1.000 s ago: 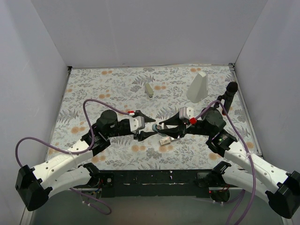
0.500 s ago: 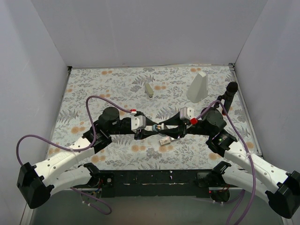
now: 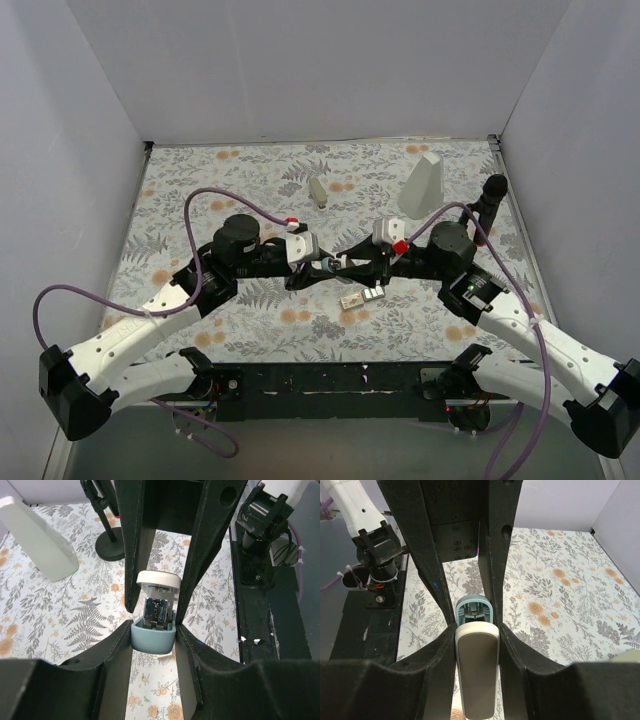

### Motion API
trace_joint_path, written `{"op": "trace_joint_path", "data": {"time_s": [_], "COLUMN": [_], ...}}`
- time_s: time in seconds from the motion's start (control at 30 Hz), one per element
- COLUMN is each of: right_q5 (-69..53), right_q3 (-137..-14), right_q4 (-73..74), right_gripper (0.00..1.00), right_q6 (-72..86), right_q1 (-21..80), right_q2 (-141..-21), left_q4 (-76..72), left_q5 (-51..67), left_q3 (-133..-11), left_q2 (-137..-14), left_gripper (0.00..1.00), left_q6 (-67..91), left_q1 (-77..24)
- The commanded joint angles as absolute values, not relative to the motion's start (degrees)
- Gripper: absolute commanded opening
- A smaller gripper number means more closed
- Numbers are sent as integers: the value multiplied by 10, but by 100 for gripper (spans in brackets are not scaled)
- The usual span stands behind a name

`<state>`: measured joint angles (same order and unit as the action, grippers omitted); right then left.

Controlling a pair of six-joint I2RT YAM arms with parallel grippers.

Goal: Load the staples into the stapler

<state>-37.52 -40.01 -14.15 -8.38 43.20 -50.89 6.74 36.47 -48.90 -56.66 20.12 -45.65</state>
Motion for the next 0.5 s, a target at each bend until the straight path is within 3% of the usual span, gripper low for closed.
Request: {"op": "trace_joint_path", "data": {"time_s": [0.0, 0.23, 0.47], "right_q5": [-292, -279, -286], "right_q3": [-470, -551, -566], "right_q4": [-5, 126, 134], "right_gripper": [37, 65, 65], "right_q6": [-130, -180, -187], "right_q1": [429, 429, 429], "right_q2": [-534, -577, -599], "left_q4": [151, 202, 208], "left_q5": [345, 354, 374], "left_q3": [-541, -583, -589], "left_q2": [-574, -597, -601], "left_gripper": [0, 0, 0], "left_q6": [160, 139, 136], "left_q1": [-457, -457, -457]}}
